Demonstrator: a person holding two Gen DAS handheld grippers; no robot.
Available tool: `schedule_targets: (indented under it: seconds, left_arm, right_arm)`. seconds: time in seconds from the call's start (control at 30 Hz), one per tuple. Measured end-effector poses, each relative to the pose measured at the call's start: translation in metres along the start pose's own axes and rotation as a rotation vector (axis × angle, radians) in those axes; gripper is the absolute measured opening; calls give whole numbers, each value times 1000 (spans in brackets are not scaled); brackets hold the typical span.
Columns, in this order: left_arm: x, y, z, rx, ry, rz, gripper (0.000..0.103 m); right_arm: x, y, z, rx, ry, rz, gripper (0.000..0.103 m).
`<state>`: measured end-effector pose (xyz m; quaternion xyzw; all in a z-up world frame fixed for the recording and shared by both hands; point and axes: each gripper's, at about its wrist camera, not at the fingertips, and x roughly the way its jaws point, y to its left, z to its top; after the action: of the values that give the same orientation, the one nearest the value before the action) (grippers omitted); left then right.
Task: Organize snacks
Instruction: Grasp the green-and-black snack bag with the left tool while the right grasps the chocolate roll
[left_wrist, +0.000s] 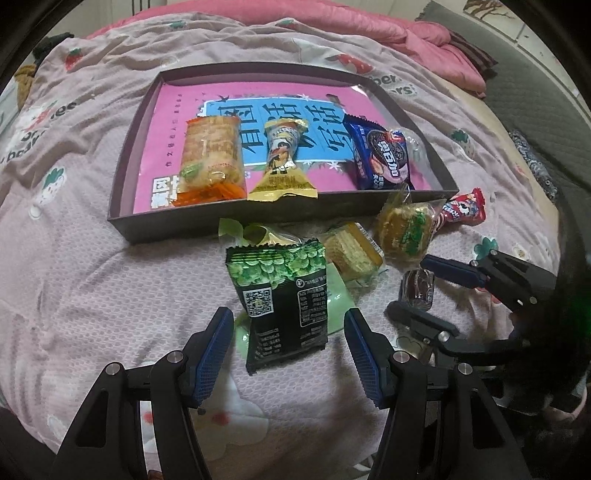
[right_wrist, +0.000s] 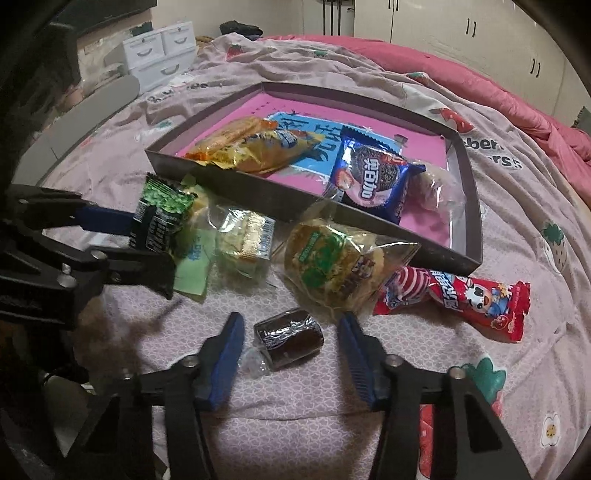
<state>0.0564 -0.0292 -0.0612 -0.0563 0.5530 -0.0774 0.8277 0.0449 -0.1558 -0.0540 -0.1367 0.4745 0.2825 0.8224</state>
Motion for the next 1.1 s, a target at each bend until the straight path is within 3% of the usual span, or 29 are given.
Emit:
schedule_targets:
  seconds: [0.07,0.53,0.77,1.1]
  left_arm:
    - [3,0,0,-3,4,8,64]
    - [9,11,2,-64,-2,3,64]
    - [12,14,3,-77,0,-29,43]
    - [-10,21,2,-86,-34,-42,40]
  right_arm:
    - [-1,4,-1,-12,-4,23,40]
    - [11,13,2,-59,22,51,37]
    - [2,14,4,-54,-15,71,36]
    - [-18,9,9,-7,-100,118,36]
